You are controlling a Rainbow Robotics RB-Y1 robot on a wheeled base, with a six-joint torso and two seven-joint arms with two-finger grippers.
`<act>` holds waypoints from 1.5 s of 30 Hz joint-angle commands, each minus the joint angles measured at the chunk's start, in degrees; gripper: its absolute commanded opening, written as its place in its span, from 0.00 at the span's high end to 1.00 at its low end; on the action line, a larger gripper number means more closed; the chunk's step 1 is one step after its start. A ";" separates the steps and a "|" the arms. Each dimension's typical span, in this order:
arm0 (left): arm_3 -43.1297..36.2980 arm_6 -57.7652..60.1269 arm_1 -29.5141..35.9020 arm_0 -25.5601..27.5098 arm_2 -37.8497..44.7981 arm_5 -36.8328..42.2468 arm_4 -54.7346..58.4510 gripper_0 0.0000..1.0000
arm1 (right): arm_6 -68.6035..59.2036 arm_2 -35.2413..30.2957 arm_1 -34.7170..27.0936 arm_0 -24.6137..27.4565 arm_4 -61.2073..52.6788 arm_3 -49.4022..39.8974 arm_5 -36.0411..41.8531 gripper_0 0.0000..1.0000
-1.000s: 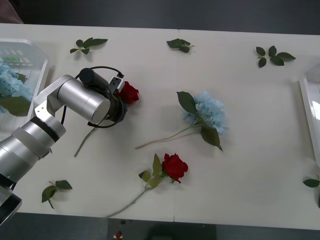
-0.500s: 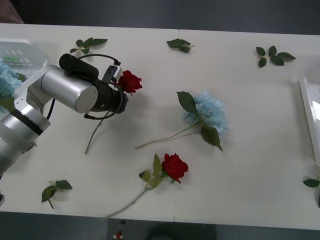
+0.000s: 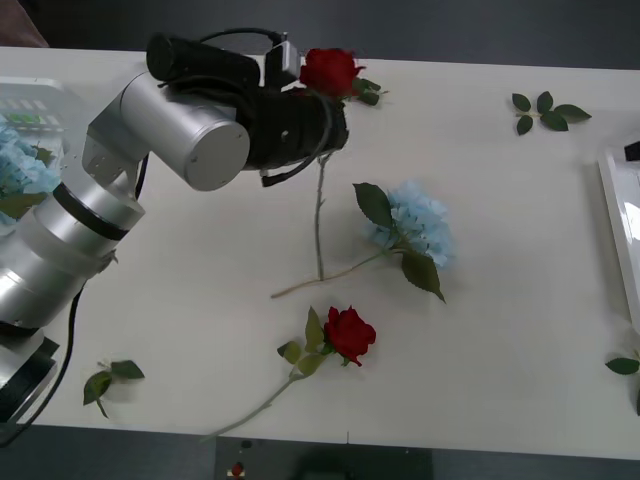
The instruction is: Put the red flowers into the right box and the blue flowers into the left box
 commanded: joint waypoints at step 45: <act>-6.07 60.31 -12.97 -9.63 -8.17 -8.80 -41.84 1.00 | -0.99 -3.48 23.48 -6.65 -24.54 -7.62 11.25 0.00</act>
